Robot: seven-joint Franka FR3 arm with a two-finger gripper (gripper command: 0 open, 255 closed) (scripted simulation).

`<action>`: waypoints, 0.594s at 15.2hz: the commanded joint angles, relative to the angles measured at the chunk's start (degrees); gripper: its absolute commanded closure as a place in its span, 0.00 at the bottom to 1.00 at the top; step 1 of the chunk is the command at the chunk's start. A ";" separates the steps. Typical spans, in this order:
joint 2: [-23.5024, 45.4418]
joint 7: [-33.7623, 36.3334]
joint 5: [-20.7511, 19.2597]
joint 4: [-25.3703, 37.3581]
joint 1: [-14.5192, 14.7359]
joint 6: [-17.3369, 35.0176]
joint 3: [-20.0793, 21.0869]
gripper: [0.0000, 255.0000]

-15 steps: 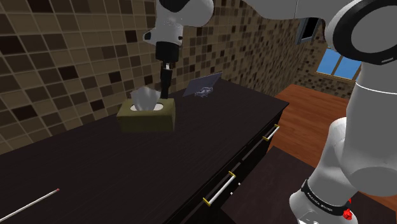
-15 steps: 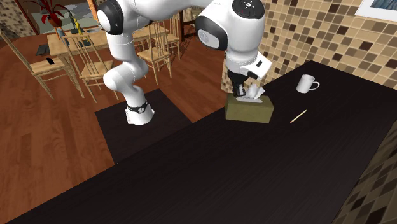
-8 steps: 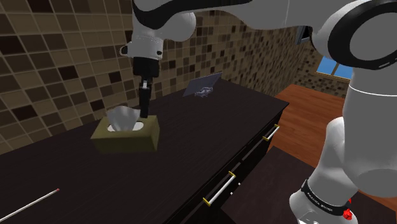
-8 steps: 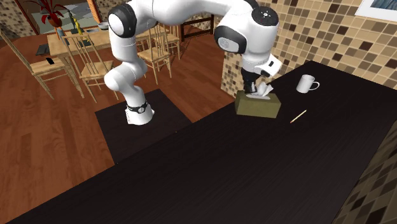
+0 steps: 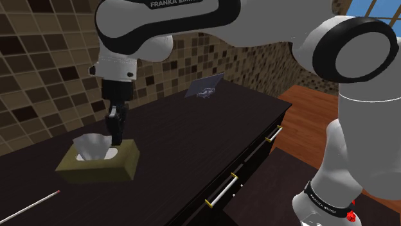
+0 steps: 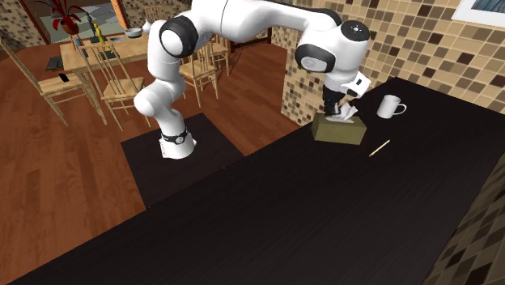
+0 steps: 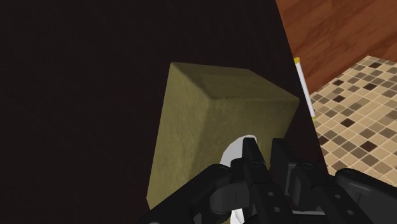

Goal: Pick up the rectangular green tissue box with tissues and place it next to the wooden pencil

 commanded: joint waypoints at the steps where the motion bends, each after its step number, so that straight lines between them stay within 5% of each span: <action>1: 2.62 1.97 -0.37 2.80 1.48 0.70 0.56 1.00; 9: 15.64 9.13 -2.33 17.40 7.57 1.94 2.02 1.00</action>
